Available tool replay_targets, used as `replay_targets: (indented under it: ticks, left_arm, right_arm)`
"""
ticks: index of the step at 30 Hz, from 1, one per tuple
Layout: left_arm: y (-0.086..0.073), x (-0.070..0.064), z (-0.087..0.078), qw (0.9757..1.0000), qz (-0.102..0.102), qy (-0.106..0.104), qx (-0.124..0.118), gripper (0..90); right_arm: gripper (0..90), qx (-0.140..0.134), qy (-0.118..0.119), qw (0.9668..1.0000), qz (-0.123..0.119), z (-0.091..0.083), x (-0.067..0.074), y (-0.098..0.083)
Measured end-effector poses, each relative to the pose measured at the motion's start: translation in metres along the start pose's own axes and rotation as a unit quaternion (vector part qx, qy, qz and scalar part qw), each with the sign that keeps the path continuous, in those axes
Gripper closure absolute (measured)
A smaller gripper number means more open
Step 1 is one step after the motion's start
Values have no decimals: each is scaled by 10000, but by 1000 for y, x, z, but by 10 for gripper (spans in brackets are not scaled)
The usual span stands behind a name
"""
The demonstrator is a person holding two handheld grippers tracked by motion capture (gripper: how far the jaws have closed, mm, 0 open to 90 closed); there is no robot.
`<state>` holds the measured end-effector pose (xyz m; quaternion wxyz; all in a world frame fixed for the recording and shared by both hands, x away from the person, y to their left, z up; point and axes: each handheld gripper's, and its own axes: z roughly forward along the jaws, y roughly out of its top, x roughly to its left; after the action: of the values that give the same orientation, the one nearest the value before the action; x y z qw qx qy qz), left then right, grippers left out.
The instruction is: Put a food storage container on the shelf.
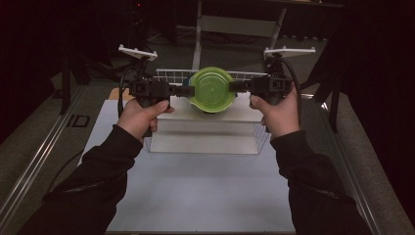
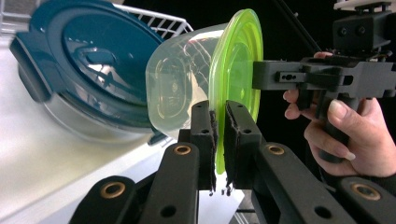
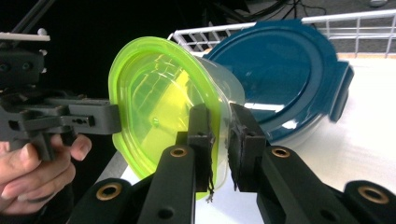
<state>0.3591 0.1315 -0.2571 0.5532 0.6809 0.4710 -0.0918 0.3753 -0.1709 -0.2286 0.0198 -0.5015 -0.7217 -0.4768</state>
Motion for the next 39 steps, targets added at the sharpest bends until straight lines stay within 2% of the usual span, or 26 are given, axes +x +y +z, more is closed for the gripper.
replay_targets:
  ticks: [4, 8, 10, 11, 13, 14, 17, 18, 22, 25, 28, 29, 34, 35, 39]
  left_arm:
    - [5, 4, 4, 10000, -68, 35, 14, 828]
    - [8, 12, 10, 9998, -172, 2, -70, 826]
    - [8, 14, 10, 9999, -139, 13, -65, 825]
    - [8, 16, 11, 9998, -188, -19, -112, 822]
    - [9, 16, 12, 9997, -206, -58, -117, 815]
    - [10, 15, 14, 9997, -198, -9, -167, 806]
    - [10, 15, 17, 9997, -147, 50, -209, 760]
    - [10, 17, 20, 9997, -91, 82, -233, 715]
    - [9, 25, 21, 9991, -213, 54, -361, 693]
    - [10, 28, 25, 9989, -252, 82, -383, 588]
    - [14, 28, 28, 9987, -299, 114, -401, 580]
    - [15, 28, 29, 9987, -294, 144, -389, 545]
    - [20, 28, 32, 9986, -236, 233, -409, 495]
    - [21, 29, 31, 9984, -257, 257, -426, 484]
    - [21, 33, 30, 9981, -329, 257, -463, 464]
  right_arm:
    - [799, 36, -102, 9999, 71, 7, -4, 8]
    - [798, 42, -172, 9998, 108, 10, -7, 13]
    - [798, 43, -185, 9998, 96, 10, -7, 14]
    - [797, 72, -193, 9997, 101, 11, -8, 15]
    - [790, 110, -141, 9996, 201, 13, -12, 19]
    - [785, 129, -129, 9995, 242, 14, -13, 21]
    - [748, 151, -107, 9994, 301, 16, -16, 24]
    - [718, 203, -127, 9992, 324, 20, -17, 25]
    - [688, 181, -84, 9992, 349, 23, -20, 27]
    - [669, 184, 17, 9988, 459, 26, -23, 29]
    - [631, 171, 11, 9986, 507, 29, -27, 31]
    - [592, 170, 51, 9983, 551, 30, -28, 33]
    - [548, 127, 79, 9985, 521, 29, -27, 36]
    - [526, 105, 30, 9990, 433, 28, -24, 37]
    - [505, 70, -20, 9994, 327, 25, -21, 37]
